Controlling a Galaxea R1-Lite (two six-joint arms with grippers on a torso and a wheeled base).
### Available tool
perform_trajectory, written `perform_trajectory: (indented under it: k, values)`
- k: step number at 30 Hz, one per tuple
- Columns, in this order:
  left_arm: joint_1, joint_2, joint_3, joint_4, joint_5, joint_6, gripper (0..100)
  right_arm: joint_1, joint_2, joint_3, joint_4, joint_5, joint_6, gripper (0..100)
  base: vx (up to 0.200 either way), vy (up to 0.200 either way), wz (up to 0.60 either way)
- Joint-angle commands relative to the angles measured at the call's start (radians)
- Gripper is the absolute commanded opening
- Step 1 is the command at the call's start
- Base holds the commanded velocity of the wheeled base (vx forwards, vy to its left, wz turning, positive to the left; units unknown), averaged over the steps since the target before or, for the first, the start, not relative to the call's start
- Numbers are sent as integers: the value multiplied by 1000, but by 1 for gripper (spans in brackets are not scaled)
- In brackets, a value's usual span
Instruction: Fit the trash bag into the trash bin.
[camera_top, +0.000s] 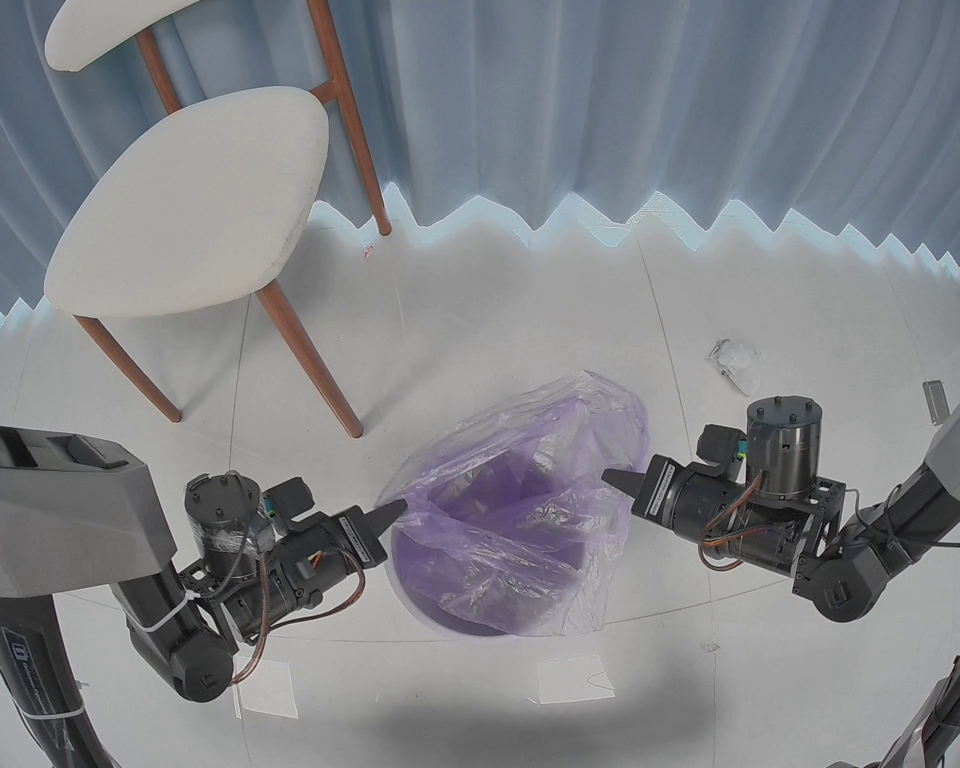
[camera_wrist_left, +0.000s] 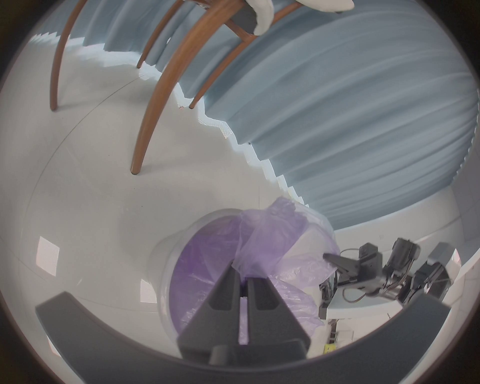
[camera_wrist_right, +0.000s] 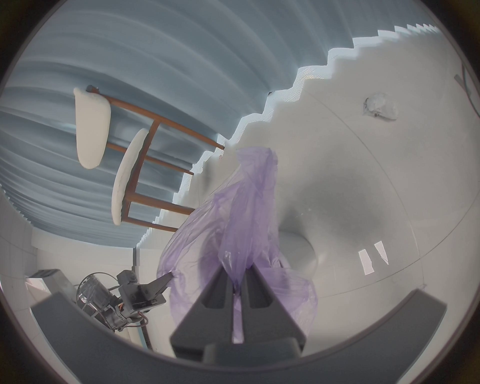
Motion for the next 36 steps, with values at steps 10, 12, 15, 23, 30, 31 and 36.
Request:
perform_trajectory:
  k: [10, 12, 15, 23, 30, 31, 36]
  values:
    - [88, -3, -30, 1, 1, -10, 0, -74, 75, -89, 8, -4, 59, 0, 0, 0, 0]
    - [88, 1, -33, 1, 3, -10, 0, -81, 90, -105, 11, -4, 58, 0, 0, 0, 0]
    - [91, 26, -46, 1, 4, -8, 0, -86, 142, -138, 5, -7, 59, 0, 0, 0, 0]
    - [140, 84, -81, 1, 3, -8, 0, -113, 231, -240, 8, -7, 59, 0, 0, 0, 0]
    - [168, 127, -92, 1, -2, -10, 0, -132, 265, -278, 11, -7, 59, 0, 0, 0, 0]
    - [168, 141, -93, 1, -2, -8, 0, -141, 280, -278, 11, -7, 59, 0, 0, 0, 0]
    - [168, 147, -95, 3, -2, -10, 0, -146, 289, -273, 8, -7, 59, 0, 0, 0, 0]
